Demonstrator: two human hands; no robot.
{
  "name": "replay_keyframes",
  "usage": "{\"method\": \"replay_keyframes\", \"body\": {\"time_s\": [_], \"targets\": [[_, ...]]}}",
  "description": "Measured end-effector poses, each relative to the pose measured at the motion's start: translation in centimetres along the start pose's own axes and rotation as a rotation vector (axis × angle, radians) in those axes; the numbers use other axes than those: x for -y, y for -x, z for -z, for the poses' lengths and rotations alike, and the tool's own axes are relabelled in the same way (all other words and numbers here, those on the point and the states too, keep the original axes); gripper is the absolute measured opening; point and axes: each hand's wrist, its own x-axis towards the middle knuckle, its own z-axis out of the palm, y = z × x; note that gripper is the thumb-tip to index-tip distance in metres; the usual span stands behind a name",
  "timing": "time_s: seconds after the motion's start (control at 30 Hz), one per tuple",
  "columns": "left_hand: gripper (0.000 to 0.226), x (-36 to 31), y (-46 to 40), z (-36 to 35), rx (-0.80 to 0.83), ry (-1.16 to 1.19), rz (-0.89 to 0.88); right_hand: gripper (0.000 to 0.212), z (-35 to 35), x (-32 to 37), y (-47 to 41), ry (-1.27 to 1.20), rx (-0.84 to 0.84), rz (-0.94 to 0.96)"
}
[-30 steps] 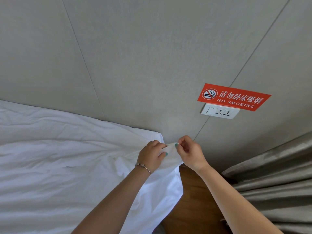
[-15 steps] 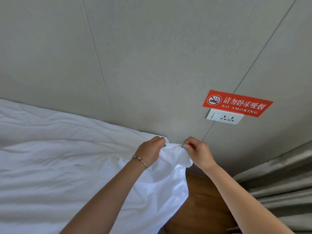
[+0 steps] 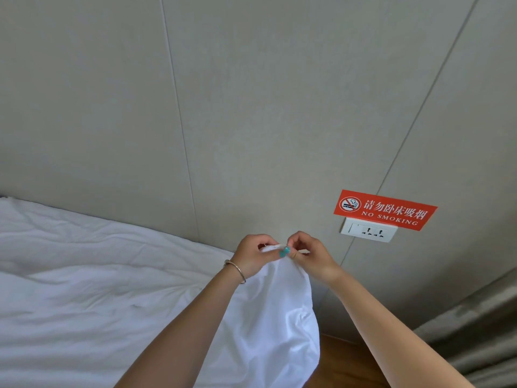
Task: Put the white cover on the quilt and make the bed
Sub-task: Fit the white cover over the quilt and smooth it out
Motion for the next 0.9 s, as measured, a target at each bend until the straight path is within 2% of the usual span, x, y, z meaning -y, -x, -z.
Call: {"method": "replay_keyframes", "body": {"time_s": [0.1,0.17,0.3,0.37,0.4,0.5,0.57,0.63,0.73,0.83,0.9], "targets": [[0.022,0.6,0.5,0.8,-0.089,0.069,0.006,0.018,-0.3,-0.7,1.2,-0.122,0.098,-0.132],[0.021,0.8,1.0,1.1,-0.107,0.071,0.003,0.023,-0.7,-1.1,1.5,-0.144,0.064,-0.196],[0.012,1.4,1.7,2.3,-0.240,0.014,0.007,0.029,-0.1,-0.9,0.7,-0.199,-0.303,-0.171],[0.010,1.6,2.2,3.3,-0.333,0.040,0.051,0.031,1.4,-0.5,0.4,-0.218,-0.423,-0.155],[0.011,1.6,2.5,3.6,-0.330,0.075,0.076,0.031,1.9,-0.3,0.4,-0.182,-0.419,-0.135],[0.018,1.3,3.0,2.8,-0.167,0.134,0.093,0.032,1.2,0.7,0.7,0.043,-0.224,-0.048],[0.008,1.0,3.1,1.4,-0.122,0.126,0.086,0.035,-0.7,0.9,1.0,0.107,-0.181,0.016],[0.010,0.7,3.3,0.2,-0.182,0.137,0.081,0.038,-2.1,0.8,1.3,0.098,-0.175,0.015],[0.015,0.9,3.7,-0.9,-0.336,0.216,0.094,0.029,-3.5,0.9,2.4,0.056,-0.238,0.015],[0.017,1.2,4.2,-1.5,-0.424,0.137,0.140,0.021,-4.4,1.2,3.4,0.040,-0.363,0.150],[0.009,1.4,4.1,-1.7,-0.450,0.067,0.172,0.016,-4.7,1.0,3.6,0.067,-0.323,0.160]]}}
